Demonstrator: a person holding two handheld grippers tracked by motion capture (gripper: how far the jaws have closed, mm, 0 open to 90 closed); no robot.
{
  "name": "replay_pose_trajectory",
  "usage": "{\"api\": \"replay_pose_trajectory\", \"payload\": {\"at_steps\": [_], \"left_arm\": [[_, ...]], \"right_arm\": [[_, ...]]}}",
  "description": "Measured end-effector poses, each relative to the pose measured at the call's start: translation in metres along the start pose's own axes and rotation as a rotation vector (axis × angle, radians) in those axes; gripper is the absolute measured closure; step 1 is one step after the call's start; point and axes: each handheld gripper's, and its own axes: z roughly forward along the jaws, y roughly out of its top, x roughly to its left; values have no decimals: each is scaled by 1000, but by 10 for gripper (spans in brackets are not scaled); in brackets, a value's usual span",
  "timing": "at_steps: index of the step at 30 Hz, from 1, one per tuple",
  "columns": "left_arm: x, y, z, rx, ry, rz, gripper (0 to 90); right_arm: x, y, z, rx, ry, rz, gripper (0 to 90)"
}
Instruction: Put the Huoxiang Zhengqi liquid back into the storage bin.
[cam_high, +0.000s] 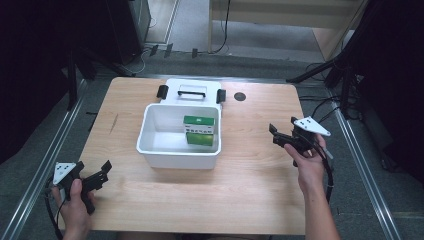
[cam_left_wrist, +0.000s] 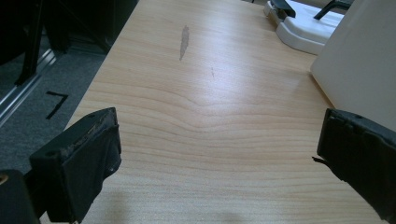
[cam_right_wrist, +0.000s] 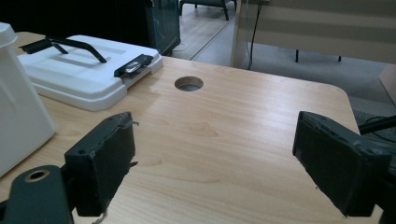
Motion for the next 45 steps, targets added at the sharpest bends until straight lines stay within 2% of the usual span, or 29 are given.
{"api": "replay_pose_trajectory", "payload": {"at_steps": [3,10,15,19,28,39,45], "left_arm": [[0,0,0,3,0,-1,1],[0,0,0,0,0,-2,1],[-1,0,0,3,2,2,1],[-1,0,0,3,3,1,1],[-1,0,0,2,2,3,1],[-1,0,-1,2,3,3,1],[-1,0,0,5,2,1,1]], "right_arm": [[-3,-12,-10,-3,-4,12,134],[-7,-29,-29,-12,-10,21,136],[-11,-49,-45,-6,-37,31,138],[-11,-57,-53,-6,-45,20,138],[-16,-78,-77,-16,-57,40,139],[-13,-87,-99,-25,-53,38,140],[-10,-97,-119,-34,-50,41,143]]}}
